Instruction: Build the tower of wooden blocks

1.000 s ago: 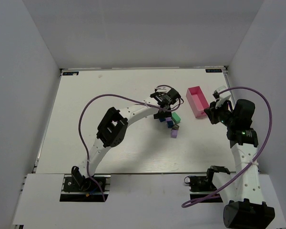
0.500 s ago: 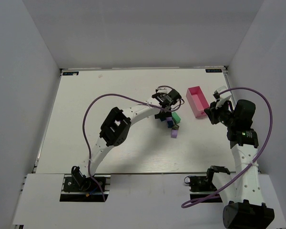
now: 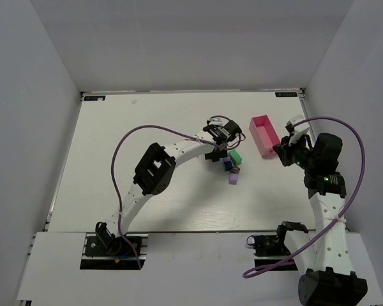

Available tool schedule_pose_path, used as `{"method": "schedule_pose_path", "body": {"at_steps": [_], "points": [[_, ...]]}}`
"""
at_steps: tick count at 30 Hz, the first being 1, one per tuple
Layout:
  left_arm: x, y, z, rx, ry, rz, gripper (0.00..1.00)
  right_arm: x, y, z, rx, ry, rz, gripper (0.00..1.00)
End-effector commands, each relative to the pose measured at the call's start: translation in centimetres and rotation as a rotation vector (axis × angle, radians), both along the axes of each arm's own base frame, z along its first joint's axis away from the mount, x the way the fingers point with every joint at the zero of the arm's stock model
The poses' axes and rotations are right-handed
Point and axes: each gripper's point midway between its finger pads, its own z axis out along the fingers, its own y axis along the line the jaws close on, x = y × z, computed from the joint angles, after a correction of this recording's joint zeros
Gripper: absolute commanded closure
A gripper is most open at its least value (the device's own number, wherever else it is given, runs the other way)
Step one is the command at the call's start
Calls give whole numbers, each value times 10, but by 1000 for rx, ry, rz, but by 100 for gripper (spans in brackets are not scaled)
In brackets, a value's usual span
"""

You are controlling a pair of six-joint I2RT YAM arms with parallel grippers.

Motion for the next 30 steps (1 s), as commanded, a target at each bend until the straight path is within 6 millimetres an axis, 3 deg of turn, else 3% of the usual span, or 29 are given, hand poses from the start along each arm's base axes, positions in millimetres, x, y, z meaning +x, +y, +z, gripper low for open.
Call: {"method": "schedule_pose_path", "body": {"at_steps": [1,8,12,20,26,27,29,30], "points": [[3,8,7,19,-21,-2,47,1,3,8,10,-37,14,90],[-3,24,2,58,-3,-22,46,1,3,6,12,-28,14,90],[-2,31,9,67,-11,-42,49,1,3,5,16,-24,19,90],[-1,65,5,146,20,-112,71,1,3,5,11,-28,25,90],[-2,90,6,225,63,-314,78,2,4,1,12,-14,35,90],[-8,98,-2,278,92,-397,78,2,5,1,13,-14,36,90],[-5,98,6,272,66,-489,78,2,5,1,11,-15,38,90],[-12,102,-2,284,84,-552,78,2,5,0,13,-12,40,90]]}}
